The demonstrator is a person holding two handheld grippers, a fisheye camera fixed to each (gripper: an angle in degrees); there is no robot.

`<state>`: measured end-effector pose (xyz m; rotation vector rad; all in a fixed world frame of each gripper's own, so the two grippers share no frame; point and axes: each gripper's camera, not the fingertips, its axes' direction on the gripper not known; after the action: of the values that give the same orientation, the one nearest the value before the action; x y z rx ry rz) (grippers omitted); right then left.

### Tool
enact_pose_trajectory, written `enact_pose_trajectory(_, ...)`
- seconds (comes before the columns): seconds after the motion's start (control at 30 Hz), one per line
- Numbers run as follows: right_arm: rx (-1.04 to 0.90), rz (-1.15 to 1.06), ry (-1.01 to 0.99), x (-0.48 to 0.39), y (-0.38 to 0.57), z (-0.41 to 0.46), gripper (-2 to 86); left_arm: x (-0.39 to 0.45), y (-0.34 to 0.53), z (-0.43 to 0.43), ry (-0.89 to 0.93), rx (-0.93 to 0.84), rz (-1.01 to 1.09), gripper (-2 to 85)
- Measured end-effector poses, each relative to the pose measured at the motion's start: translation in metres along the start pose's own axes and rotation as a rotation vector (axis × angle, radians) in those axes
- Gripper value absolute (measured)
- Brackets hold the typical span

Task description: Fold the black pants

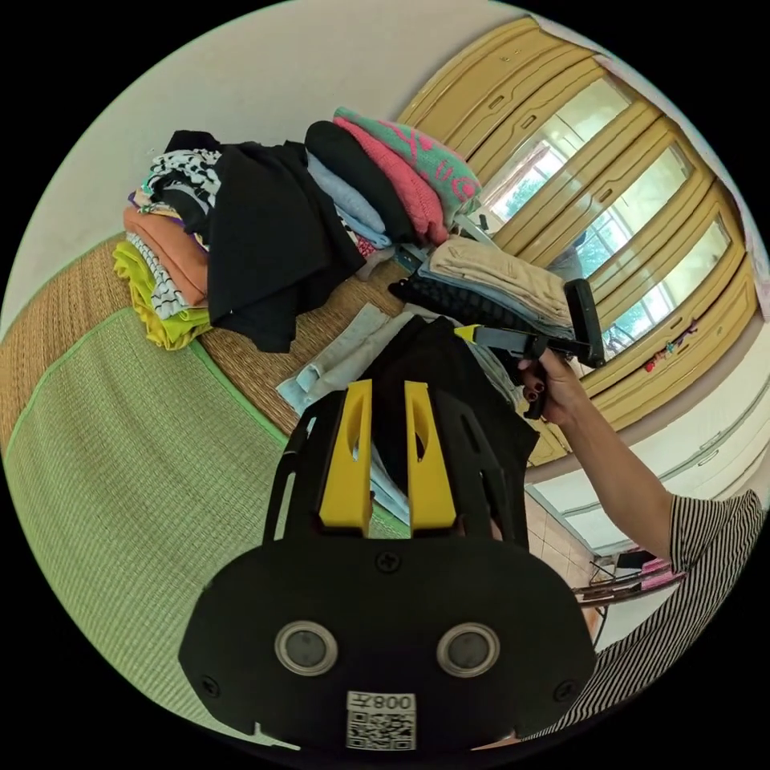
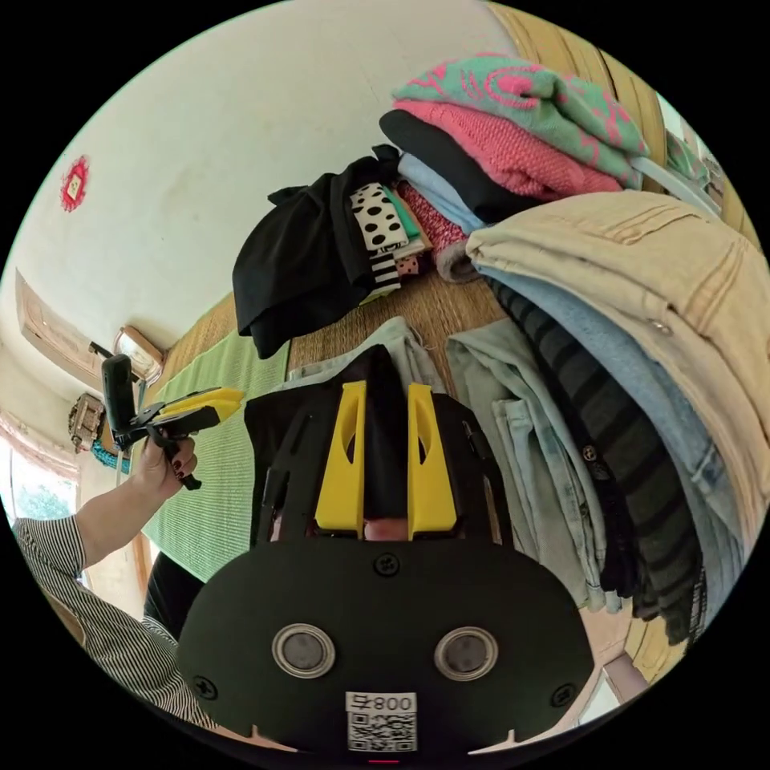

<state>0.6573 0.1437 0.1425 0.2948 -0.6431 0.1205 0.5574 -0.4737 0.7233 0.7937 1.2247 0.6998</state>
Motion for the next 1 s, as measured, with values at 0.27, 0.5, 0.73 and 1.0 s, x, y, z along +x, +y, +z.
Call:
enact_pose_trajectory(0.27, -0.106, -0.149, 0.185, -0.055, 0.075, 0.03, 1.5, 0.053, 0.036, 0.047, -0.222, -0.213, 0.153, 1.1)
enact_pose_trajectory(0.5, -0.103, -0.104, 0.136, -0.056, 0.103, 0.026, 0.2, 0.075, 0.066, 0.021, -0.05, -0.209, 0.143, 0.2)
enact_pose_trajectory(0.73, -0.06, -0.011, 0.164, -0.066, 0.227, -0.009, 0.9, 0.168, 0.143, 0.024, 0.145, -0.302, 0.327, 0.1)
enact_pose_trajectory(1.0, -0.151, 0.097, 0.172, -0.068, 0.293, 0.044, 1.6, 0.207, 0.147, 0.03, 0.064, -0.372, 0.352, 0.1)
